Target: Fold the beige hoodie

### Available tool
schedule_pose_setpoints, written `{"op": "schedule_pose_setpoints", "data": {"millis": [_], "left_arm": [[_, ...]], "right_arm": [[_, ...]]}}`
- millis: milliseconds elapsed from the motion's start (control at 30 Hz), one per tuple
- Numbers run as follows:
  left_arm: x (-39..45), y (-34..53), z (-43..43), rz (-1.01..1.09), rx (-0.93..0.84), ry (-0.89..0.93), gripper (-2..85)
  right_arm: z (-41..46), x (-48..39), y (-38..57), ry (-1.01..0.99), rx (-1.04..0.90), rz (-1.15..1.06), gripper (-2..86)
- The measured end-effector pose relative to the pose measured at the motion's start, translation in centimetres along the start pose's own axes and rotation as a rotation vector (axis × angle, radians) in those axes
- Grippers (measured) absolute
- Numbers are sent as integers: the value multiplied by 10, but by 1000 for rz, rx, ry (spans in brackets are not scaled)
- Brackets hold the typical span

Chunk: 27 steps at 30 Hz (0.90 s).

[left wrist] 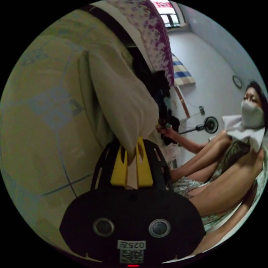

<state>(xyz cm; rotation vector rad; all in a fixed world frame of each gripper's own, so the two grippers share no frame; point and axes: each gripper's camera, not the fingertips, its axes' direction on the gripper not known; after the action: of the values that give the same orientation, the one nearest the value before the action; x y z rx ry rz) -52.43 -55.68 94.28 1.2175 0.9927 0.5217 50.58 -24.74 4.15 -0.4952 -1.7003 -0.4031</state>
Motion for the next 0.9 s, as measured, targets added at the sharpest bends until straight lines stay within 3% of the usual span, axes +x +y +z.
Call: {"op": "schedule_pose_setpoints", "data": {"millis": [67,133,300,400,567,667,767,900], "left_arm": [[17,10,15,54,-45,-52,5],[15,14,17,24,-19,16,15],[12,20,4,-54,40,62,48],[25,28,-15,-106,75,-36,66],[84,10,-44,-9,441,-328,114],[90,-59,-8,98,291,-475,122],[74,-118,41,166,135,-403,105],[45,-156,76,131,-28,-405,77]], "right_arm": [[12,-10,6,35,-50,-22,65],[13,-11,9,12,-24,-18,85],[-3,8,0,-213,63,79,158],[-14,-4,-7,-82,75,58,170],[-23,-59,-42,281,169,-136,168],[3,-82,-92,375,102,-334,173],[50,-89,-148,447,-60,-492,168],[107,-76,-203,451,-331,-543,157]]}}
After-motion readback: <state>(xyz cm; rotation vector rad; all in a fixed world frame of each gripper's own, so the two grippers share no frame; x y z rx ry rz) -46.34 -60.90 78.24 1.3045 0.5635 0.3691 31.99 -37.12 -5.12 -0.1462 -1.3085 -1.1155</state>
